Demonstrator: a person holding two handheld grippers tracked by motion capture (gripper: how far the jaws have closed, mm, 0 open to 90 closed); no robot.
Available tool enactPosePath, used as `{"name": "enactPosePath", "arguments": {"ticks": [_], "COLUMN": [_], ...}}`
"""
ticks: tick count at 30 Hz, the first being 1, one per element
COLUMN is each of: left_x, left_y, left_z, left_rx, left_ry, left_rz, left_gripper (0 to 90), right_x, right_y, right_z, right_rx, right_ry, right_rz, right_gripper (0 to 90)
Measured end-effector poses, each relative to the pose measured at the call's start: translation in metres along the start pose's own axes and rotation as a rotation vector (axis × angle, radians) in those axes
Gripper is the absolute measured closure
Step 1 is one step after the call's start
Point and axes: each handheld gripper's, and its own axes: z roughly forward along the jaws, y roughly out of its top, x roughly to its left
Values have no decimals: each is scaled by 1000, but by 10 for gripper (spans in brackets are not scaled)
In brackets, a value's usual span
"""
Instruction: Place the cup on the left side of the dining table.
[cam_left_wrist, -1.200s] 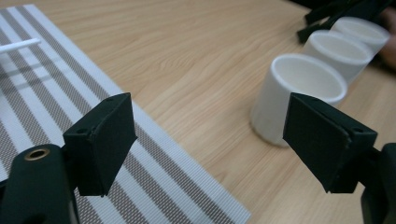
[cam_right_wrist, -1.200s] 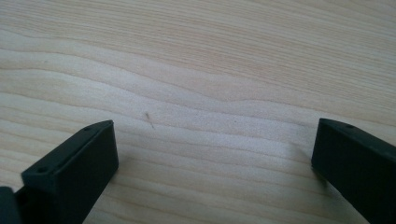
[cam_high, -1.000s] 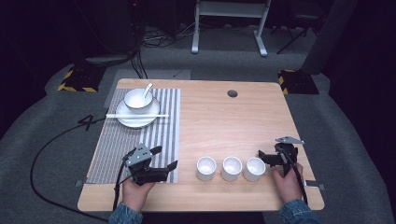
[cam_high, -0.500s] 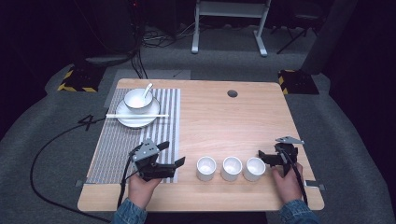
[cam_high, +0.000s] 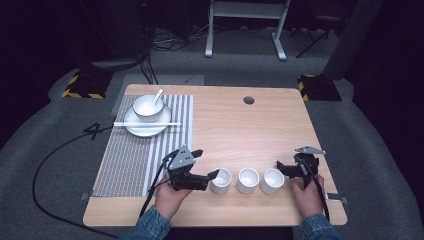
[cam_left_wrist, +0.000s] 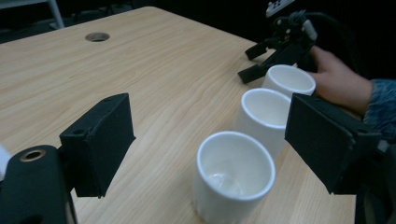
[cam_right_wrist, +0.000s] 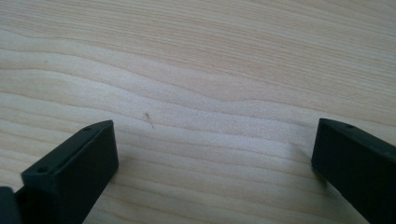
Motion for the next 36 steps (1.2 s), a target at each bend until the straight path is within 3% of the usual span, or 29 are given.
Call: {"name": "enactPosePath", "arguments": {"ticks": [3,8,13,17,22,24,27,33,36], "left_x": [0,-3,-7,-10,-12,-12,-14,-18,-21], "left_y": [2,1,0,-6,-16,-23,-27,-35,-40], "left_z": [7,23,30,37,48,53,57,64,67], "left_rx": [-24,1,26,44,51,60,78,99,114], "left_ry": [-40,-68,-63,-79,-62,-63,-66,-48,-50], "left_rz": [-18,-16,7,1,3,-24,-29,0,43], "left_gripper": [160,154,152,152,153,154,154,159,163], "right_x": [0,0,0,0,0,0,0,0,0], "right_y": [0,0,0,0,0,0,0,0,0], "right_z": [0,0,0,0,0,0,0,0,0], "right_rx": [1,1,0,0,0,0,0,0,0], "right_ry": [1,0,1,0,0,0,0,0,0], "right_rz": [1,0,-1,0,0,0,0,-1,0], "right_gripper": [4,4,4,4,4,4,4,4,4]}}
